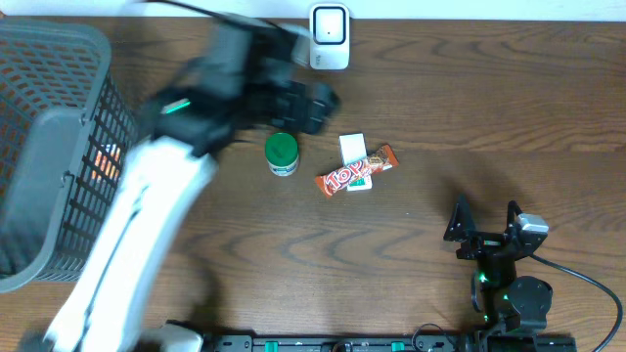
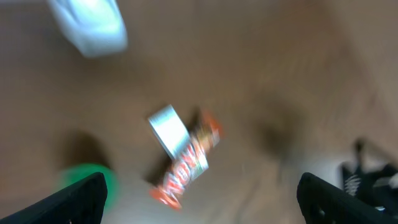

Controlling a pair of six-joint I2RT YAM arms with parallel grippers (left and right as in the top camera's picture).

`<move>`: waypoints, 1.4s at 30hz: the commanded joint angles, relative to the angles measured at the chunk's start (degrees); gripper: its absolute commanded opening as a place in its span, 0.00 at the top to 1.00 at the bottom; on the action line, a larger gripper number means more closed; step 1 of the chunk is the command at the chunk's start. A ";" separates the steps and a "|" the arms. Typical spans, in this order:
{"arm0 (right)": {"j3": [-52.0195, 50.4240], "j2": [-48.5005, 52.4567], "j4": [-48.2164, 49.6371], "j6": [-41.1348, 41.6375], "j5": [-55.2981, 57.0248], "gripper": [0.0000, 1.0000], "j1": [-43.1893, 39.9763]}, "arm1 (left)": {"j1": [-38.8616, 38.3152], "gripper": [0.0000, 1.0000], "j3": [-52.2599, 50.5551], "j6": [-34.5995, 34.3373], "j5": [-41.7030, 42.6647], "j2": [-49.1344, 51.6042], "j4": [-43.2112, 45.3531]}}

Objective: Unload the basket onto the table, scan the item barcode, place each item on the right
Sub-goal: 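Carry the Tora bar to the scanner and lay it beside the box, then reach into the basket and grasp the orange snack box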

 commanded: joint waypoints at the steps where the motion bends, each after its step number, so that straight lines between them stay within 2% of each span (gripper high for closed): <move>1: -0.07 -0.33 -0.15 0.61 0.11 0.01 0.26 | 10.03 0.02 1.05 0.24 -1.99 -10.38 0.37; 4: -0.07 -0.33 -0.15 0.61 0.11 0.01 0.26 | 23.02 0.02 1.05 -2.58 -1.99 -16.24 0.35; 9: -0.07 -0.33 -0.15 0.61 0.11 0.01 0.26 | 45.29 0.02 1.03 -14.88 -2.16 -17.99 -2.19; 12: -0.07 -0.33 -0.15 0.59 0.11 0.01 0.26 | 53.44 0.02 1.03 -23.43 -4.66 -14.95 -6.14; 14: -0.07 -0.33 -0.15 0.61 0.11 0.01 0.26 | 56.26 0.02 1.03 -26.69 -7.13 -11.74 -7.52; 25: -0.07 -0.33 -0.15 0.59 0.11 0.01 0.26 | 57.27 0.02 0.96 -26.93 -6.60 7.17 -8.59; 26: -0.07 -0.33 -0.15 0.61 0.11 0.01 0.26 | 57.27 0.02 0.96 -28.41 -7.54 9.22 -9.44; 28: -0.07 -0.33 -0.15 0.61 0.11 0.01 0.26 | 57.22 0.02 0.96 -36.96 -12.48 12.76 -12.63; 31: -0.07 -0.33 -0.15 0.59 0.11 0.01 0.26 | 56.68 0.02 0.92 -44.74 -16.46 17.22 -15.61; 37: -0.07 -0.33 -0.15 0.61 0.11 0.01 0.26 | 52.76 0.02 0.92 -49.31 -22.58 24.65 -15.47; 42: -0.07 -0.33 -0.15 0.61 0.11 0.01 0.26 | 49.18 0.02 0.92 -49.46 -24.65 28.13 -11.85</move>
